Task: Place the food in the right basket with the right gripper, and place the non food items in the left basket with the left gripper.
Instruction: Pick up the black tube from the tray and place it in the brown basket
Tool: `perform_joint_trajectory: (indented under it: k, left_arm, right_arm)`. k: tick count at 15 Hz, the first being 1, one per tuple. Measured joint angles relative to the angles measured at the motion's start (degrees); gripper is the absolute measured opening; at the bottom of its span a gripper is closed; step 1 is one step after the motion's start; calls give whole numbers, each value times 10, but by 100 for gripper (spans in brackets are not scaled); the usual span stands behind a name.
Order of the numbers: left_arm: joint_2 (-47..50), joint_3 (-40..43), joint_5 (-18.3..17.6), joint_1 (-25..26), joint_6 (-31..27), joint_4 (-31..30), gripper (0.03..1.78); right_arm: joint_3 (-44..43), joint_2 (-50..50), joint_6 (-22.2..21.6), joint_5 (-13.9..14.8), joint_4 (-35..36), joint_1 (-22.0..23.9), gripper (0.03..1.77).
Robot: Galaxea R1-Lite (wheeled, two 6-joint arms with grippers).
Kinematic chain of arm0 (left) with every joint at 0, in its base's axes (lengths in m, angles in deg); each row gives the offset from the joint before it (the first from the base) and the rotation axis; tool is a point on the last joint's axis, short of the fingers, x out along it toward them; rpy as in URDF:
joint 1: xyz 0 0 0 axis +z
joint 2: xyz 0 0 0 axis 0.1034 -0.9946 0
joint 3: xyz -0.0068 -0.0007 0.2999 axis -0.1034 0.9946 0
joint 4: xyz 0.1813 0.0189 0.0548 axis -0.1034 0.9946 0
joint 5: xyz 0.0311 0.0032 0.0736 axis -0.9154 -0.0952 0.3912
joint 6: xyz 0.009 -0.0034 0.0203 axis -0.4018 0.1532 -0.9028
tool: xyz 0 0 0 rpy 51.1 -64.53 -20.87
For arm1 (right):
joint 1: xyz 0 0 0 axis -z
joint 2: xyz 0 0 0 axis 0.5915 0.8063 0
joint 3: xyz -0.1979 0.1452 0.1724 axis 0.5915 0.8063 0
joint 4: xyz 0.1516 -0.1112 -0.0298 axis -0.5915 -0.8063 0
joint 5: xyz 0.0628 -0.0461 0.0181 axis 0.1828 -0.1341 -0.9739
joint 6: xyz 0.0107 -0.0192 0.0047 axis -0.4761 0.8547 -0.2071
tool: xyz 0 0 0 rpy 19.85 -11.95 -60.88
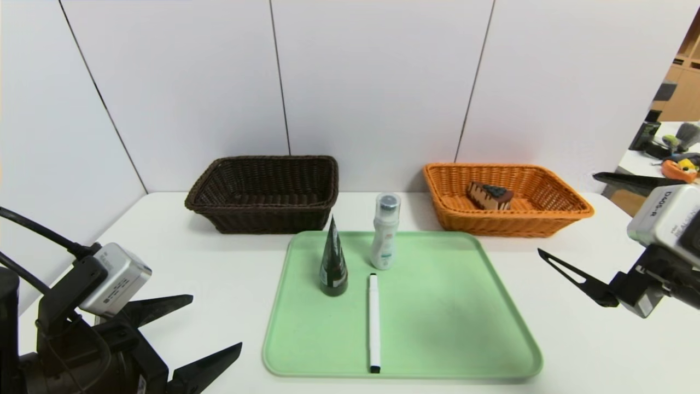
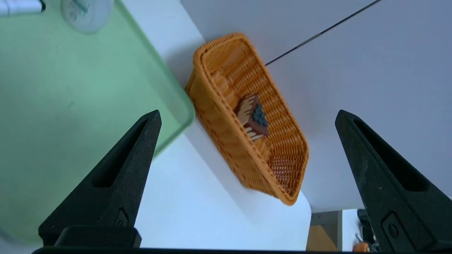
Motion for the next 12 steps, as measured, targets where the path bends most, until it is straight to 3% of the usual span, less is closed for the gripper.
perform_joint_trajectory:
  k: [2, 12]
  left_arm:
    - [2, 6, 0, 0, 2, 0, 169]
    - [3, 11, 0, 0, 7, 0, 169]
  right_arm:
    - [17, 5, -41, 1, 49, -2, 169]
    - [43, 6, -308, 67, 49, -3, 169]
